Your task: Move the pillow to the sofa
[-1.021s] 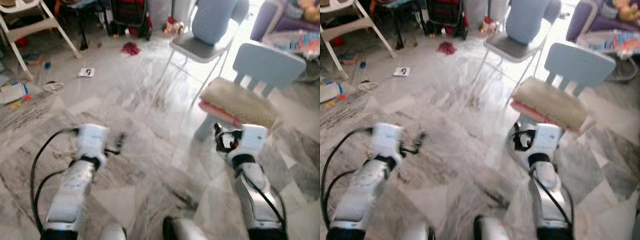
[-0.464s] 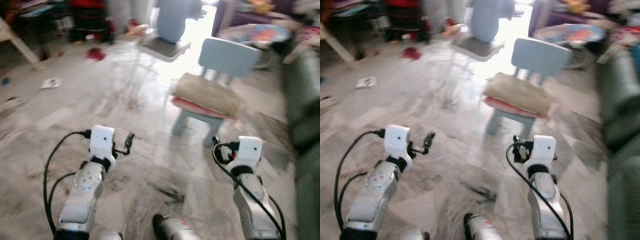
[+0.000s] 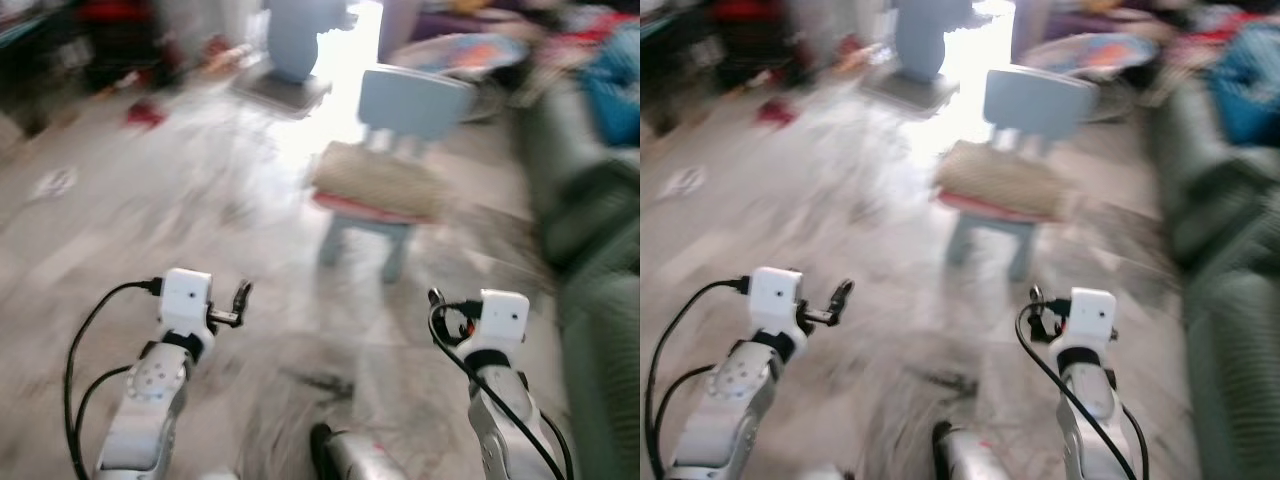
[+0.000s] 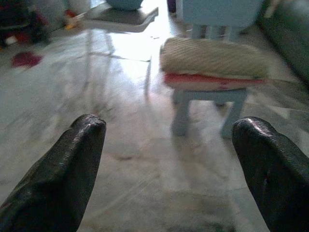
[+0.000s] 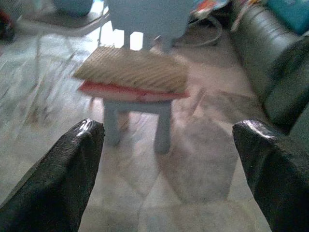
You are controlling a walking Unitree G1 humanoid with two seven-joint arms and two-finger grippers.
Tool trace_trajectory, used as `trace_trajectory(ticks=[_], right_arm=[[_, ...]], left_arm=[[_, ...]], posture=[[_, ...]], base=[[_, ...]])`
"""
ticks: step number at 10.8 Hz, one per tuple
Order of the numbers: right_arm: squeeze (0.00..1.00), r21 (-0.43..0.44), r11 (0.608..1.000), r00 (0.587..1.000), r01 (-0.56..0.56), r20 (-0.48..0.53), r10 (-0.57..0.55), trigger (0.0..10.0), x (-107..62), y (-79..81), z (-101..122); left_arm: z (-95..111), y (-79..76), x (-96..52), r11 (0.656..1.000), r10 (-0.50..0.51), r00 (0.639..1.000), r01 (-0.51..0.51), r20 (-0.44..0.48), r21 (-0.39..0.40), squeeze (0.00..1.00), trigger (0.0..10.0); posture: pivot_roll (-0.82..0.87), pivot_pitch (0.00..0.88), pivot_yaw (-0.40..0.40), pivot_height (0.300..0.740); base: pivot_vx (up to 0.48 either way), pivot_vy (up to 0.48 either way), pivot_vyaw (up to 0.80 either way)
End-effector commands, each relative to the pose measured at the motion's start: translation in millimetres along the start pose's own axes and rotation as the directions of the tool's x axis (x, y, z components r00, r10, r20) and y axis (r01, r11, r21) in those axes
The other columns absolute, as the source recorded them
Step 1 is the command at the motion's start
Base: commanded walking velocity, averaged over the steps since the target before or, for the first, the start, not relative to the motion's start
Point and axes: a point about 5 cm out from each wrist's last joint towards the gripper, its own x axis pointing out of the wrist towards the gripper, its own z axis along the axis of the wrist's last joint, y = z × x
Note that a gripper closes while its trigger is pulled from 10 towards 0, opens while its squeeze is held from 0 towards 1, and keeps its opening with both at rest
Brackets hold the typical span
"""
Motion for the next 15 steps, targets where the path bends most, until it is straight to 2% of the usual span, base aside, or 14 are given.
trace_trajectory(ticks=[1, 5, 7, 10, 12, 14, 15], right_arm=[[0.00, -0.003, 1.000, 1.000, 0.015, -0.005, -0.015, 10.0, 3.9, -4.0, 0], [0.00, 0.003, 1.000, 1.000, 0.011, 0.007, -0.011, 10.0, 13.9, -7.5, 4], [0.00, 0.004, 1.000, 0.999, -0.018, 0.028, 0.018, 10.0, 18.7, -1.9, 8], [0.00, 0.008, 1.000, 0.997, -0.029, 0.067, 0.028, 10.0, 25.7, -2.6, 17], [0.00, 0.039, 0.999, 0.999, -0.005, 0.054, 0.003, 10.0, 21.3, 0.2, 8], [0.00, 0.038, 0.999, 1.000, -0.019, 0.022, 0.019, 10.0, 8.5, 4.6, -4], [0.00, 0.036, 0.999, 1.000, -0.017, 0.014, 0.017, 10.0, 8.0, 2.4, -4]], left_arm=[[7, -5.1, 4.0, 1.000, -0.020, 1.000, 0.020, 0.021, 0.005, 0.00, 10.0], [16, -7.8, 10.6, 0.999, -0.034, 0.998, 0.033, 0.052, 0.024, 0.00, 10.0], [19, -4.6, 13.3, 0.999, -0.028, 0.998, 0.026, 0.052, 0.043, 0.00, 10.0], [23, -1.7, 13.8, 0.996, 0.015, 0.998, -0.019, 0.054, 0.086, 0.00, 10.0], [27, 2.0, 11.8, 0.989, 0.052, 0.996, -0.062, 0.075, 0.137, 0.00, 10.0], [27, 8.4, 12.9, 0.980, 0.070, 0.995, -0.082, 0.073, 0.183, 0.00, 10.0], [26, 9.5, 13.6, 0.980, 0.078, 0.995, -0.090, 0.068, 0.180, 0.00, 10.0]], posture=[[0.03, 0.109, -0.064, 0.740], [0.04, 0.108, -0.076, 0.740], [0.03, 0.116, -0.058, 0.740], [0.04, 0.130, -0.022, 0.740], [0.05, 0.126, 0.010, 0.740], [0.05, 0.123, -0.006, 0.740], [0.05, 0.120, -0.014, 0.740]], base=[[0.345, 0.000, -0.80], [0.346, 0.000, -0.72], [0.396, 0.000, 0.00], [0.441, 0.000, 0.00], [0.000, 0.000, 0.00], [0.000, 0.000, 0.00], [0.000, 0.000, 0.00]])
